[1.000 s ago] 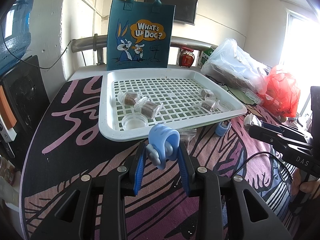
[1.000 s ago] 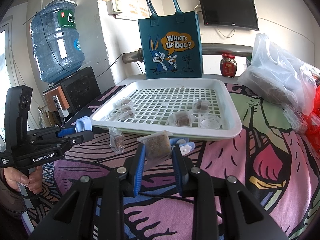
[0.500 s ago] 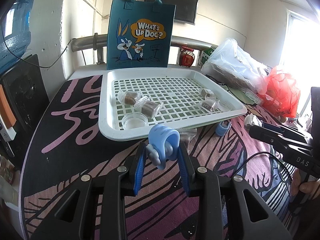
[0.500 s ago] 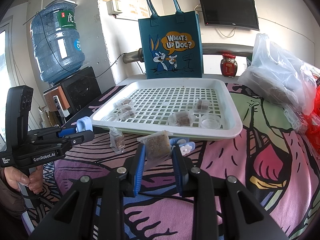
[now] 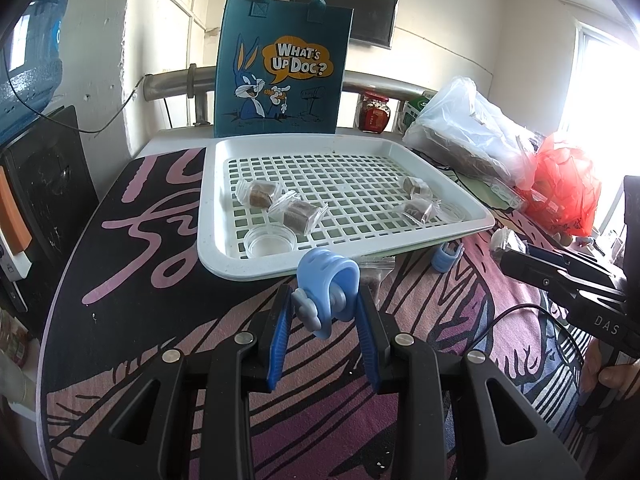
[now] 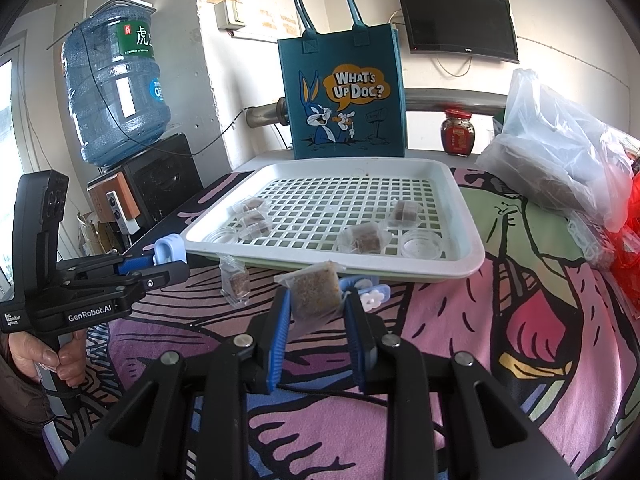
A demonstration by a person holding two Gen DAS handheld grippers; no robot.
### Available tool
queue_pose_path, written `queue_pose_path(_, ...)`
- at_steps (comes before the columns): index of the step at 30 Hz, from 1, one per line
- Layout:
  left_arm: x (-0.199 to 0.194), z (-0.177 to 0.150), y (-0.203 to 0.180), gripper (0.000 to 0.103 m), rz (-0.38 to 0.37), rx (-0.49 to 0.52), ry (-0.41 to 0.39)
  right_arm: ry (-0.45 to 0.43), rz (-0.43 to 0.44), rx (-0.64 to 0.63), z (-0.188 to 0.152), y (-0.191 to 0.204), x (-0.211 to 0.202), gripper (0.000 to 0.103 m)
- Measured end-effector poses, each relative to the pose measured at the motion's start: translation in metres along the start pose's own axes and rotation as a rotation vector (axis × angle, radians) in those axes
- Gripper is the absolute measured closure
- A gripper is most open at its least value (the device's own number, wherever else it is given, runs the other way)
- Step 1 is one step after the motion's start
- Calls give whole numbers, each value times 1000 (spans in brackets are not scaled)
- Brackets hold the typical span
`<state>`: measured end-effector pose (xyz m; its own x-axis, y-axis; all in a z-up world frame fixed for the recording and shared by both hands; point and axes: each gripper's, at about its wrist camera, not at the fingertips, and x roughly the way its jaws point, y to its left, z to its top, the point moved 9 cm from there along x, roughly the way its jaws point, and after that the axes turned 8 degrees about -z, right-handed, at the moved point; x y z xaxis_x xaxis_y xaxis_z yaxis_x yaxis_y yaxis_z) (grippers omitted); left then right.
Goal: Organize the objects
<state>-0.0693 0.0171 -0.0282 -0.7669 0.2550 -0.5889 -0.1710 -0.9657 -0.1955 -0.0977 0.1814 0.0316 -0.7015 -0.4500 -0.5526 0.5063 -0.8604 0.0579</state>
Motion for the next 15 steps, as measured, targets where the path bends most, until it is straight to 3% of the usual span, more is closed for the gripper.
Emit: queue_pose_path(15,-8,-1,-1,73,-17,-23,11,28,21,46,0,-8,5,77)
